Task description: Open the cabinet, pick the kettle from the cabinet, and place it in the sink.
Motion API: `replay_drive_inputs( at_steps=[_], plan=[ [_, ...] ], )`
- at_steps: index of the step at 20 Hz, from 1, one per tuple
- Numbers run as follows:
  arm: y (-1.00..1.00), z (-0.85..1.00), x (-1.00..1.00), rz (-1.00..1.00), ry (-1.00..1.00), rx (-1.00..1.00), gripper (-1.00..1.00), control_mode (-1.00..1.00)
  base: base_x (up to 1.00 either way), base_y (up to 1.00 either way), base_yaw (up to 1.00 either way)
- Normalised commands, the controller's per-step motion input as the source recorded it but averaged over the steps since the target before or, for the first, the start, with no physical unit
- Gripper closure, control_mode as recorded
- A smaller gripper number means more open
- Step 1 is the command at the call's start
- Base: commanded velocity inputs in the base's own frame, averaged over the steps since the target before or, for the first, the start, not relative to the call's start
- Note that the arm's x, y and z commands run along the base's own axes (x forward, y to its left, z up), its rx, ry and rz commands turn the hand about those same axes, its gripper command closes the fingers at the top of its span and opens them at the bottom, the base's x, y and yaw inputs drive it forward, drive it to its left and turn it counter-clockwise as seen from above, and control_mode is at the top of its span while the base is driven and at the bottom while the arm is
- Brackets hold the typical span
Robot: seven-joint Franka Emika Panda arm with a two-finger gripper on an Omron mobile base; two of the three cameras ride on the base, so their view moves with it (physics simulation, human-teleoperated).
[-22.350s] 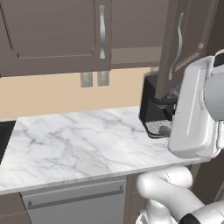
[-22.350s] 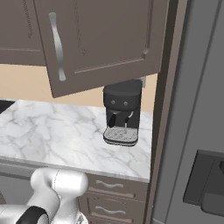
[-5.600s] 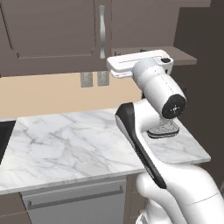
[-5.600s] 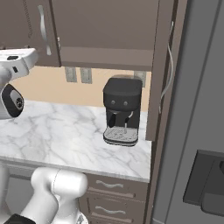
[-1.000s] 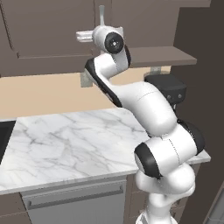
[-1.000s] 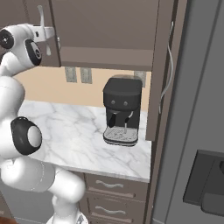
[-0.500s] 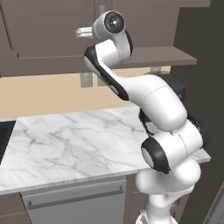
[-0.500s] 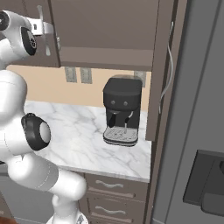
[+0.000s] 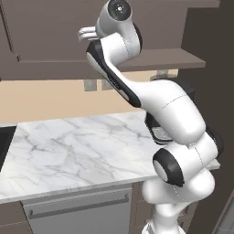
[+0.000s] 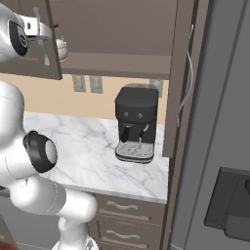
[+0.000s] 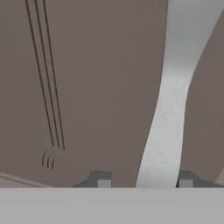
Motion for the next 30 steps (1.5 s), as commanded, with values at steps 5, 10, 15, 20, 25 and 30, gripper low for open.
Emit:
replay_drive_inputs(
  at_steps=[5,10,15,20,25,30],
  plan=[
    [1.0,-0.66,-0.72,0.0,0.05,0.0,1.0,-1.0,0.0,0.0,0.0],
    [1.0,-0.64,-0.62,0.0,0.05,0.0,1.0,-1.0,0.0,0.0,0.0],
    [1.0,-0.62,-0.57,0.0,0.05,0.0,1.0,-1.0,0.0,0.0,0.0],
    [0.96,-0.59,-0.44,0.0,0.07,0.0,1.0,-1.0,0.0,0.0,0.0],
    [0.9,-0.55,-0.42,0.0,0.04,-0.01,-1.0,-1.0,0.0,0.0,0.0],
    [0.38,-0.17,-0.19,0.0,0.0,-0.03,-1.0,-1.0,0.0,0.0,0.0]
  ],
)
